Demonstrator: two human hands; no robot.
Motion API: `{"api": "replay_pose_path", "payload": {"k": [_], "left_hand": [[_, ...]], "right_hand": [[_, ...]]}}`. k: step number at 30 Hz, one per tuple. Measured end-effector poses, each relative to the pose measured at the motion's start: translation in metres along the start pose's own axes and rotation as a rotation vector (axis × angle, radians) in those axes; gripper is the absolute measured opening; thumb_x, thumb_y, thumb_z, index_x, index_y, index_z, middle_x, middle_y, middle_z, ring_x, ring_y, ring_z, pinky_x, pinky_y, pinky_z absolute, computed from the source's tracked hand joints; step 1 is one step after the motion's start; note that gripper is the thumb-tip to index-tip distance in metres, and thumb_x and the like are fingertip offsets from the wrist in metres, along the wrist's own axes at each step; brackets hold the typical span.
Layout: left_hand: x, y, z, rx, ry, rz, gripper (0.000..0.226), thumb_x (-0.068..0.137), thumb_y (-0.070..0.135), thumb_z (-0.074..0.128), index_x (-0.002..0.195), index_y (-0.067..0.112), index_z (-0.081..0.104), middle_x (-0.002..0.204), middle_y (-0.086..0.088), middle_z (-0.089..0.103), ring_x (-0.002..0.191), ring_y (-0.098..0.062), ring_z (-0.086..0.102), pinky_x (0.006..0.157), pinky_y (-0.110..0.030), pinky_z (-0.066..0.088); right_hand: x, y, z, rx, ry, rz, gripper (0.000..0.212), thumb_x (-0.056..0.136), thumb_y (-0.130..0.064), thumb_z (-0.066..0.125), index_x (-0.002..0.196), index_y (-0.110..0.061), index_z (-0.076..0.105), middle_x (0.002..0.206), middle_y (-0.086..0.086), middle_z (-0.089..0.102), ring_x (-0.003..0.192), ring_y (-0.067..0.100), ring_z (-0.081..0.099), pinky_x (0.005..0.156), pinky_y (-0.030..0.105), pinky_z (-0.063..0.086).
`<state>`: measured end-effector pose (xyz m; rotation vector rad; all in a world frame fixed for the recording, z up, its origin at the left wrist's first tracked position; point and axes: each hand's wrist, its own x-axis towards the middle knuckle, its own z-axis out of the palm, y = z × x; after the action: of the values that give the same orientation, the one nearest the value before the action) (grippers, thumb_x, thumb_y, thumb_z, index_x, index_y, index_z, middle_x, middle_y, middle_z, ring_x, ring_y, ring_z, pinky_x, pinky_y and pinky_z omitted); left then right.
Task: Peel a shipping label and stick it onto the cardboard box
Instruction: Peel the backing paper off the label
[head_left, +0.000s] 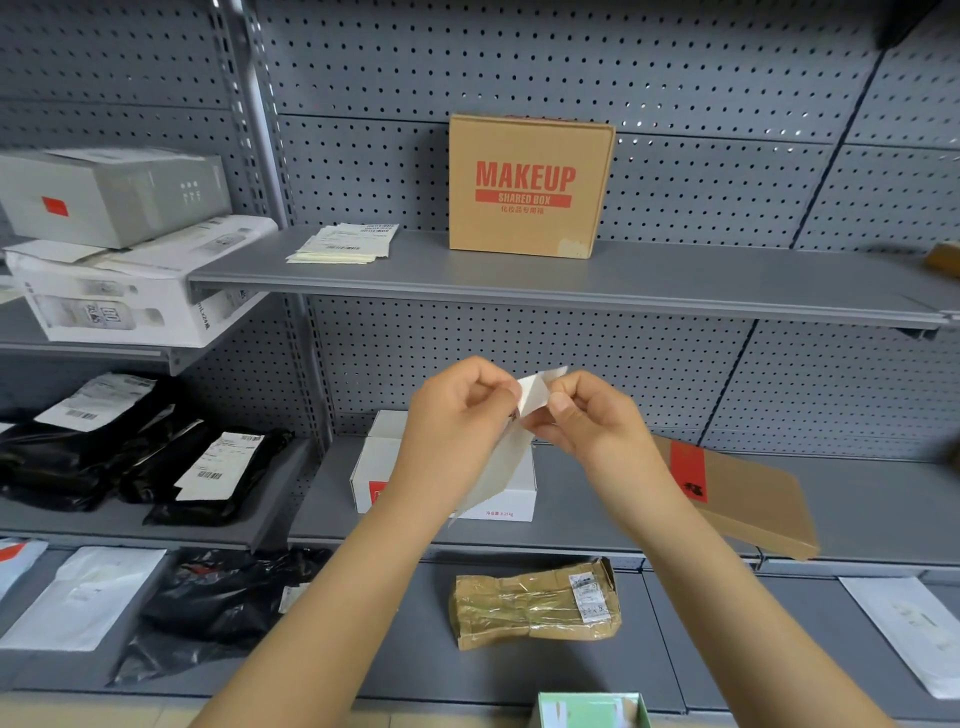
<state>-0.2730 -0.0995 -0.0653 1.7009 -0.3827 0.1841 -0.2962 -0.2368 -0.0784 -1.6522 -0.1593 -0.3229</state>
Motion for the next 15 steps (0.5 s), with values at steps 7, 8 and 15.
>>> {"api": "replay_pose_path", "payload": {"k": [7,8,15], "left_hand": [[0.0039,-0.0036,-0.0021,-0.326,0.119,-0.190,0.011,0.087,0.003,0.054,0.079,0.004,0.061,0.088,-0.020,0.070,0.085,-0.031,0.070,0.080,-0.036,0.058],[0.0041,-0.0031,-0.0030,-0.358,0.132,-0.210,0.010,0.088,0.003,0.054,0.080,0.003,0.061,0.088,-0.020,0.069,0.082,-0.029,0.069,0.078,-0.034,0.057],[0.0050,-0.0062,-0.0103,-0.445,0.226,-0.259,0.014,0.087,0.002,0.052,0.077,0.006,0.060,0.089,-0.018,0.070,0.080,-0.026,0.067,0.080,-0.034,0.056]], "right_hand": [[0.0009,0.0010,0.0041,0.228,0.074,0.077,0.025,0.099,-0.005,0.036,0.077,-0.010,0.046,0.082,0.008,0.062,0.075,0.015,0.065,0.076,0.024,0.054],[0.0014,0.0016,0.0037,0.234,0.080,0.076,0.025,0.099,-0.006,0.035,0.077,-0.010,0.046,0.083,0.009,0.062,0.076,0.016,0.064,0.075,0.024,0.054],[0.0049,0.0060,0.0008,0.302,0.142,0.085,0.028,0.099,-0.005,0.035,0.074,-0.011,0.045,0.081,0.007,0.060,0.076,0.018,0.061,0.079,0.030,0.054]]}}
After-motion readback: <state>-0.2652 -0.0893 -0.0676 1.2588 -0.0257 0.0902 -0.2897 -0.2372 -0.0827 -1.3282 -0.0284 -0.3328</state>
